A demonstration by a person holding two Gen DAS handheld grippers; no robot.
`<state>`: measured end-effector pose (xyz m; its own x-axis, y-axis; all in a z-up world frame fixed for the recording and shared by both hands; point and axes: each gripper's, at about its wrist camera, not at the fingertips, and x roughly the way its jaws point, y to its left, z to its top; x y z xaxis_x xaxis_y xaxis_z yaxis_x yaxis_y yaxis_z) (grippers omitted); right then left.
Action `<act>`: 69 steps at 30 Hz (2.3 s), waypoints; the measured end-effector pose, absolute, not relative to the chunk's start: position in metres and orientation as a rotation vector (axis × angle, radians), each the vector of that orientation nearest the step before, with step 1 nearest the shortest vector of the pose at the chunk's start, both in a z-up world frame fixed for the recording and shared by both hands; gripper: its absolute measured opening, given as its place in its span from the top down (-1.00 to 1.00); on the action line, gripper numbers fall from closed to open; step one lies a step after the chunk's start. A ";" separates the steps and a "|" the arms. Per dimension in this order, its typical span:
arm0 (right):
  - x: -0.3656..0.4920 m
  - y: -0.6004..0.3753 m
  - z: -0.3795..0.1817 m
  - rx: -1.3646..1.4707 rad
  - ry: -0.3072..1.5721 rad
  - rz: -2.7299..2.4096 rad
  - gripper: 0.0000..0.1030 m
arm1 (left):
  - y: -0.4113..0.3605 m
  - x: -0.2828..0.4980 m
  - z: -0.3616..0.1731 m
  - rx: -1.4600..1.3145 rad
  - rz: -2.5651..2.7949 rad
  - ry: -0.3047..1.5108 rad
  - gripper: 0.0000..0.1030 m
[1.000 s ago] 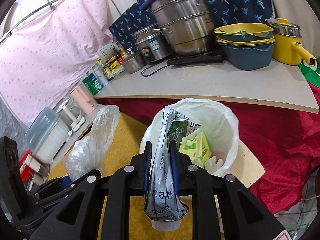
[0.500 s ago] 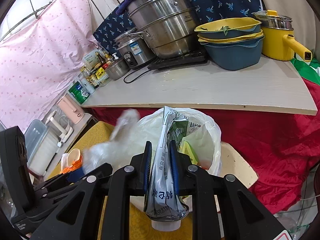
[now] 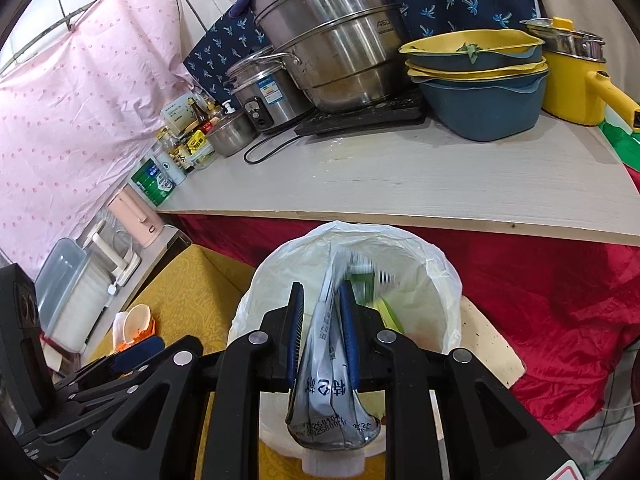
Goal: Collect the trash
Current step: 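Open the left gripper over the bin, dropping the plastic bag, then lower the green tube pouch into the bin and open the right gripper, then move both grippers back over the remaining trash on the table, then grasp the orange knit sleeve with the left gripper while the right grasps the paper cup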
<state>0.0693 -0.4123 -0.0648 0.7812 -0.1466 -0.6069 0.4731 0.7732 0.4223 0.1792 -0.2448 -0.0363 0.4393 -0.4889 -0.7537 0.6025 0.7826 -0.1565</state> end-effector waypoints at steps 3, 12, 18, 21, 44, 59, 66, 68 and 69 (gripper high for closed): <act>0.074 -0.410 -0.064 0.593 0.581 -0.369 0.44 | -0.235 0.182 -0.038 0.131 -0.660 0.886 -0.39; 0.072 -0.390 -0.048 0.579 0.563 -0.349 0.36 | -0.205 0.181 -0.032 0.096 -0.611 0.868 -0.56; 0.071 -0.366 -0.032 0.552 0.548 -0.322 0.18 | -0.181 0.176 -0.022 0.080 -0.584 0.844 -0.57; 0.072 -0.349 -0.023 0.531 0.538 -0.307 0.07 | -0.164 0.173 -0.018 0.070 -0.563 0.830 -0.58; 0.113 -0.203 -0.012 0.417 0.612 -0.089 0.02 | 0.004 0.175 -0.016 -0.010 -0.323 0.801 -0.73; 0.179 -0.126 -0.035 0.361 0.698 0.035 0.02 | 0.094 0.208 -0.049 -0.013 -0.193 0.848 -0.73; 0.225 -0.107 -0.058 0.365 0.740 0.069 0.02 | 0.104 0.236 -0.068 -0.007 -0.180 0.875 -0.73; 0.238 -0.106 -0.065 0.368 0.751 0.076 0.02 | 0.104 0.244 -0.074 -0.003 -0.183 0.885 -0.73; 0.246 -0.105 -0.068 0.372 0.757 0.083 0.02 | 0.103 0.247 -0.077 -0.001 -0.184 0.888 -0.73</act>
<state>0.2463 -0.1050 -0.0683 0.7269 0.2055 -0.6552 0.0594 0.9318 0.3581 0.2473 0.1029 -0.0769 0.6160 -0.1605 -0.7713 0.1595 0.9842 -0.0773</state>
